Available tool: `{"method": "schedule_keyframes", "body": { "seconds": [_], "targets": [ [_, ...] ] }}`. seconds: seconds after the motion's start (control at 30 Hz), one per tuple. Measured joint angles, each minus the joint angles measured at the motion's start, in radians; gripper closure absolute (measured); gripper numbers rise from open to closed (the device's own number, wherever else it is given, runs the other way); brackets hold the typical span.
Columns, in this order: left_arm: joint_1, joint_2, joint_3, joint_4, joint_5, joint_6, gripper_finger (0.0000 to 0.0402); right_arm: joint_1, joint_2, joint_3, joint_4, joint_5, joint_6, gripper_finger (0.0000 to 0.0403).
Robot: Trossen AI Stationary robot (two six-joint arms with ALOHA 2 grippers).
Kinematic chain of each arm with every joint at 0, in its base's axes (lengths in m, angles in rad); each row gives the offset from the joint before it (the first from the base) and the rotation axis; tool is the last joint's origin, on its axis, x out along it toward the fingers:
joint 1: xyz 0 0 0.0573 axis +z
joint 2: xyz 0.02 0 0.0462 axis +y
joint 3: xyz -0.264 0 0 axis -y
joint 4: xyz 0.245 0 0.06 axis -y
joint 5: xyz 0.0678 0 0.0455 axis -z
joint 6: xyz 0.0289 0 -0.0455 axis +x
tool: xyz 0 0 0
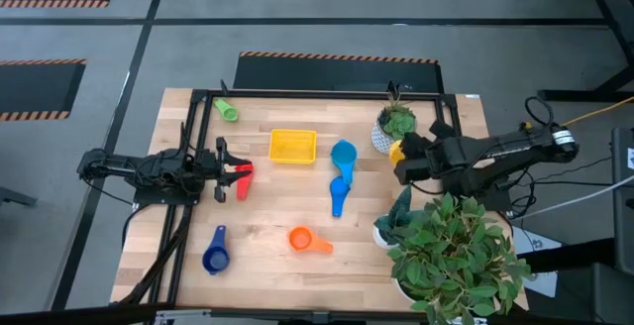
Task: Nest measuring cups in basket
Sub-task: Stack the yellow measuring cup into the top light blue measuring cup
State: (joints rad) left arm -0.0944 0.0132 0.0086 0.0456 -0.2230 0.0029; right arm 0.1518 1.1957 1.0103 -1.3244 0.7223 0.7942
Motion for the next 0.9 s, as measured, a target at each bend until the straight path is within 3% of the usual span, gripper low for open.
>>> {"method": "schedule_keyframes", "body": {
  "seconds": [0.33,0.63,0.9],
  "targets": [
    [0.000,0.000,0.000,0.000,0.000,0.000,0.0285,-0.106,0.000,0.036,0.296,0.012,-0.307,0.0385],
    [0.000,0.000,0.000,0.000,0.000,0.000,0.0285,-0.224,0.000,0.035,0.583,-0.143,-0.483,0.0385],
    [0.000,0.000,0.000,0.000,0.000,0.000,0.0285,-0.294,0.025,0.033,0.735,-0.302,-0.517,0.0385]
  ]
}}
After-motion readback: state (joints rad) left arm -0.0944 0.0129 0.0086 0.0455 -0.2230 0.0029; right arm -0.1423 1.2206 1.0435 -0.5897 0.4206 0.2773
